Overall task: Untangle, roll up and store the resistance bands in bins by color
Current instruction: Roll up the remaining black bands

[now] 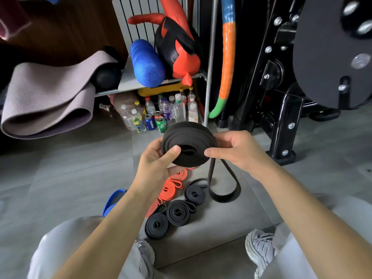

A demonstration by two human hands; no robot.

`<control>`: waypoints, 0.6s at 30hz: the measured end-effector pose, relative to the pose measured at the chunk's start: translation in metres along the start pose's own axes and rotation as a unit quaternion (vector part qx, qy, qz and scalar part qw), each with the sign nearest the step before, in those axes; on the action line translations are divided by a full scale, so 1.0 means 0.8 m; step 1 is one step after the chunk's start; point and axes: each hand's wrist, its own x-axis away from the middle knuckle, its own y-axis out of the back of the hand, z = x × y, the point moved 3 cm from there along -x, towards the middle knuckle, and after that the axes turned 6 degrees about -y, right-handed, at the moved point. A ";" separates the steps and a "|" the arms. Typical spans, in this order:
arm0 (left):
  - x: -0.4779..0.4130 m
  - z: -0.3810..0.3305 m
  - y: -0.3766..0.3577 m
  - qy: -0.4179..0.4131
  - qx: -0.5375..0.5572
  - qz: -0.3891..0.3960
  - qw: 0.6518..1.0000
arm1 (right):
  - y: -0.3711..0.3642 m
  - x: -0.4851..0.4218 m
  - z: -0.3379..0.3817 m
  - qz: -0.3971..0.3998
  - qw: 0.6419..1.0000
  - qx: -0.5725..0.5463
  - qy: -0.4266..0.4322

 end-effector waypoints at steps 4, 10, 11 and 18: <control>0.001 0.003 0.001 0.029 0.007 0.003 1.000 | -0.007 -0.001 -0.003 -0.012 1.000 0.009 0.018; -0.003 -0.009 0.016 -0.175 -0.514 0.047 0.839 | -0.011 -0.002 -0.017 -0.028 0.976 0.216 0.016; 0.002 -0.007 0.012 -0.226 -0.571 0.079 0.786 | -0.015 -0.002 -0.021 -0.023 0.968 0.251 0.007; 0.011 0.005 0.002 -0.141 -0.648 0.118 0.739 | -0.034 0.002 -0.026 0.007 0.948 0.318 0.020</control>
